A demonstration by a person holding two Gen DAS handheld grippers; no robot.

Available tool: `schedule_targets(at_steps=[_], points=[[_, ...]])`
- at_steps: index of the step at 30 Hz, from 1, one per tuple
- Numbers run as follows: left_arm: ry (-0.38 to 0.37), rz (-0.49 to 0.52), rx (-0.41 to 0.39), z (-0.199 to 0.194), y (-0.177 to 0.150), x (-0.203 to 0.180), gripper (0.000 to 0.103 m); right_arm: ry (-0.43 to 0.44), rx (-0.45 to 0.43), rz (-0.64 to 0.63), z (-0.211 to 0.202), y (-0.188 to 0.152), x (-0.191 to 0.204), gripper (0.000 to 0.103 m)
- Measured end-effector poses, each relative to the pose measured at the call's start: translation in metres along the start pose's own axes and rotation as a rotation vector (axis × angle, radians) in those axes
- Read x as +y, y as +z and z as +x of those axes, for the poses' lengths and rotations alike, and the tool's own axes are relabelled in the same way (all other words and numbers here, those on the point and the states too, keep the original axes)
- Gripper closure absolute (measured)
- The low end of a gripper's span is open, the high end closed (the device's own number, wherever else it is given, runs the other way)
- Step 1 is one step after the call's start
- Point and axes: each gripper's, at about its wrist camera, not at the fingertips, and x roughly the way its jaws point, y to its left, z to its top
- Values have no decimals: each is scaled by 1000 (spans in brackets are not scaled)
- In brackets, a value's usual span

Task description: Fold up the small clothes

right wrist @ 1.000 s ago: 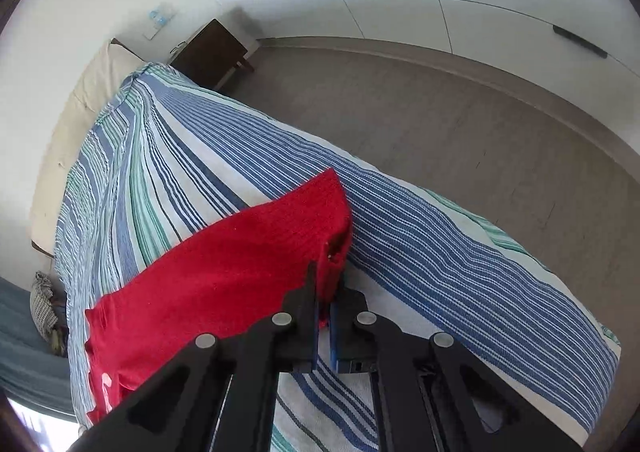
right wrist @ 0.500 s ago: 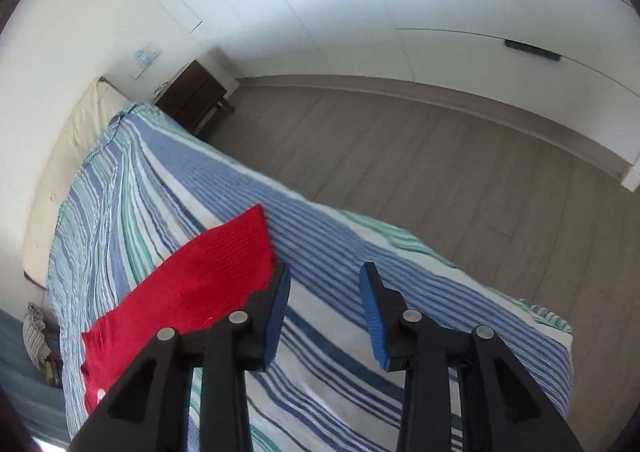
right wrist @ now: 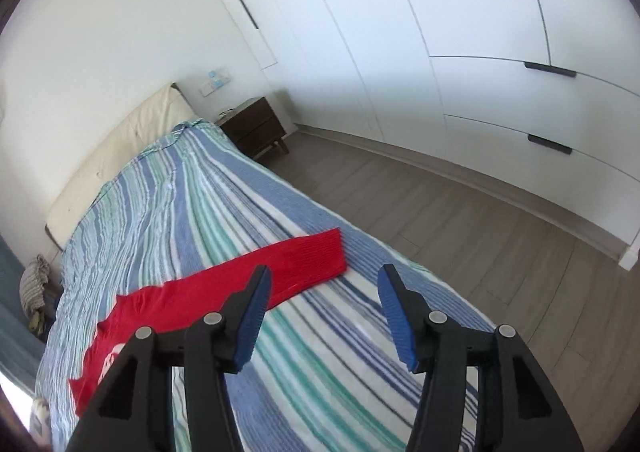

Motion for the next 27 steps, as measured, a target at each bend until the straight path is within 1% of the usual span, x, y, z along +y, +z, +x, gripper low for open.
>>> schedule_targets(at_steps=[3, 6, 8, 10, 11, 13, 14, 15, 16, 18, 19, 20, 21, 23, 26, 27], points=[[8, 4, 6, -3, 2, 1, 19, 56, 33, -97, -21, -19, 22, 44], [-9, 23, -33, -23, 14, -4, 19, 105, 80, -175, -35, -44, 43, 42], [-52, 59, -63, -36, 34, -19, 19, 131, 103, -221, -43, -59, 53, 41], [-119, 108, -87, -46, 59, -41, 17, 144, 102, -261, -46, -69, 61, 40], [-157, 135, -83, -46, 73, -54, 13, 142, 93, -285, -48, -71, 65, 40], [-235, 181, -58, -39, 99, -84, 14, 140, 80, -306, -48, -73, 69, 40], [-261, 226, -70, -35, 108, -101, 14, 137, 83, -306, -46, -74, 70, 40], [-255, 308, -86, -29, 115, -123, 14, 133, 89, -300, -44, -75, 69, 40], [-225, 419, -101, -21, 118, -148, 14, 130, 93, -288, -44, -74, 68, 40], [-164, 641, -113, 0, 117, -193, 20, 123, 90, -257, -44, -73, 62, 40], [-146, 722, -108, 11, 117, -209, 24, 120, 89, -244, -45, -72, 59, 40], [-136, 784, -90, 22, 116, -223, 24, 120, 89, -237, -46, -72, 57, 40], [-139, 824, -72, 31, 116, -232, 24, 121, 88, -232, -46, -72, 55, 40], [-141, 869, -38, 46, 117, -248, 24, 124, 89, -230, -47, -72, 53, 40], [-119, 890, 8, 73, 119, -265, 25, 121, 97, -234, -45, -72, 54, 40], [-119, 879, 27, 81, 121, -268, 29, 118, 100, -236, -44, -72, 55, 40]])
